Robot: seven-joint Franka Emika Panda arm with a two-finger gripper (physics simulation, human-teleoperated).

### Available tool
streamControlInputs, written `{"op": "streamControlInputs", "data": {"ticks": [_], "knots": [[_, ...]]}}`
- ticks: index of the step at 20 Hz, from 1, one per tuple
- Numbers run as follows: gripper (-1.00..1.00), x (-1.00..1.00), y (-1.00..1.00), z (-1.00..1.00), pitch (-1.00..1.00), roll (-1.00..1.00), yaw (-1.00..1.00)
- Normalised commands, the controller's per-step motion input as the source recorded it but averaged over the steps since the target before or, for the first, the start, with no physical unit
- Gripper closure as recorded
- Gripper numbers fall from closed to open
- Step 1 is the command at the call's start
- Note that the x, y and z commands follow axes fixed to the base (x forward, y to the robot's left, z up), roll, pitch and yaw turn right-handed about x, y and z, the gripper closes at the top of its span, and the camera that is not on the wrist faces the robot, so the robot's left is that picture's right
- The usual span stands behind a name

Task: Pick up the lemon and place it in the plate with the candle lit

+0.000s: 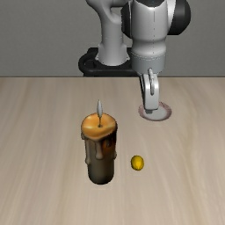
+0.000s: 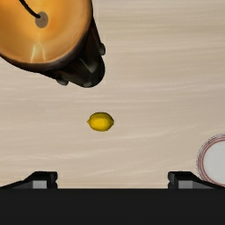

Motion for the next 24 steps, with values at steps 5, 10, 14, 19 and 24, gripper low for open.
{"op": "streamControlInputs", "data": {"ticks": [5,10,14,19,24], "knots": [[-1.0,0.6,-0.2,-0.2,0.0,0.0,0.0],[-1.0,0.0,0.0,-1.0,0.0,0.0,0.0],[-1.0,0.0,0.0,-1.0,0.0,0.0,0.0],[-1.0,0.0,0.0,-1.0,0.0,0.0,0.0],[-1.0,0.0,0.0,-1.0,0.0,0.0,0.0]]}}
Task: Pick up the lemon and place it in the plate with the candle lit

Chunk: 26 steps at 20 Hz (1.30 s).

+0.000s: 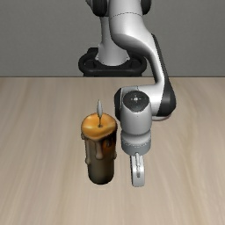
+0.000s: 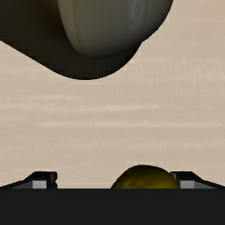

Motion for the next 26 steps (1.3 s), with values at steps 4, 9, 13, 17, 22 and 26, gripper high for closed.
{"op": "streamControlInputs", "data": {"ticks": [4,9,13,17,22,26], "knots": [[1.0,0.0,0.25,0.0,0.0,0.0,0.0],[1.0,0.0,0.0,0.0,0.0,0.0,0.0],[1.0,0.0,0.0,0.0,0.0,0.0,0.0],[1.0,0.0,0.0,0.75,0.0,0.0,0.0],[1.0,0.0,0.8,0.2,0.0,0.0,0.0],[1.0,-0.75,0.25,0.0,0.0,0.0,0.0]]}}
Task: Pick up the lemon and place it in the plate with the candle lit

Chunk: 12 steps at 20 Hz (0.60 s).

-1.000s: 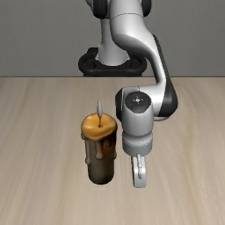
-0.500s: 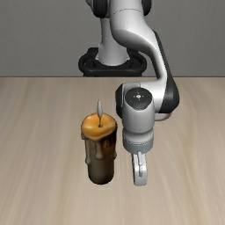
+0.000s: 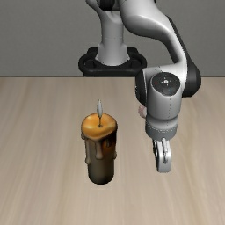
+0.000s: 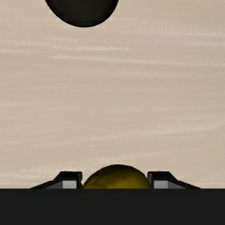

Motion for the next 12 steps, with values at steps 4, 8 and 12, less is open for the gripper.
{"op": "streamControlInputs", "data": {"ticks": [4,8,12], "knots": [[1.0,-1.0,0.0,0.0,0.0,0.0,0.0],[1.0,-1.0,0.0,0.0,0.0,0.0,0.0],[1.0,-1.0,0.0,0.0,0.0,0.0,0.0]]}}
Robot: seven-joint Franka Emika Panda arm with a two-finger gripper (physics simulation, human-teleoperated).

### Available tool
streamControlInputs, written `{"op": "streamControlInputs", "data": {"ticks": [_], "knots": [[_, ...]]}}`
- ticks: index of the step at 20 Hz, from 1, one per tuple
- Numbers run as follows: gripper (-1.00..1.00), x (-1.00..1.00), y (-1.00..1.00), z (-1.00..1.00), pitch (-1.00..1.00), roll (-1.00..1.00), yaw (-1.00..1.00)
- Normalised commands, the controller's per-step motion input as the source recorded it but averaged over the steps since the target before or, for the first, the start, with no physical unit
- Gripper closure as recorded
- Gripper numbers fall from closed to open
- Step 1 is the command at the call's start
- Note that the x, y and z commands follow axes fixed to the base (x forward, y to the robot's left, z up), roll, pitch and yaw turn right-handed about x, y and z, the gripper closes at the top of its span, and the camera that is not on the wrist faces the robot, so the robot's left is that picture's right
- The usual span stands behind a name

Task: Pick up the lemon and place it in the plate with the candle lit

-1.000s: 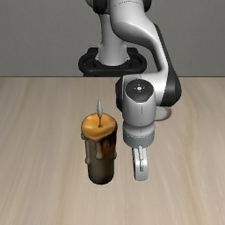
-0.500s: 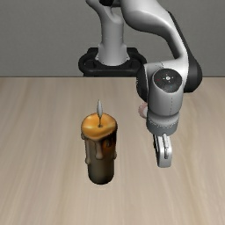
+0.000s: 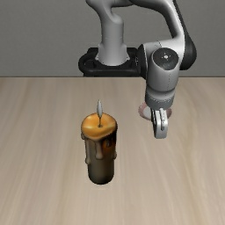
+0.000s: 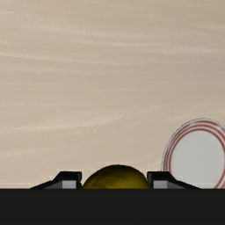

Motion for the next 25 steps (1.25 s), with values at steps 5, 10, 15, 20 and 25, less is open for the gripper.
{"op": "streamControlInputs", "data": {"ticks": [5,10,15,20,25], "knots": [[1.0,-1.0,0.0,0.0,0.0,0.0,0.0],[1.0,-1.0,0.0,0.0,0.0,0.0,0.0],[-1.0,0.0,0.4,0.0,0.0,0.0,0.0],[-1.0,0.0,0.0,0.0,0.0,0.0,0.0],[-1.0,0.0,0.0,0.0,0.0,0.0,0.0]]}}
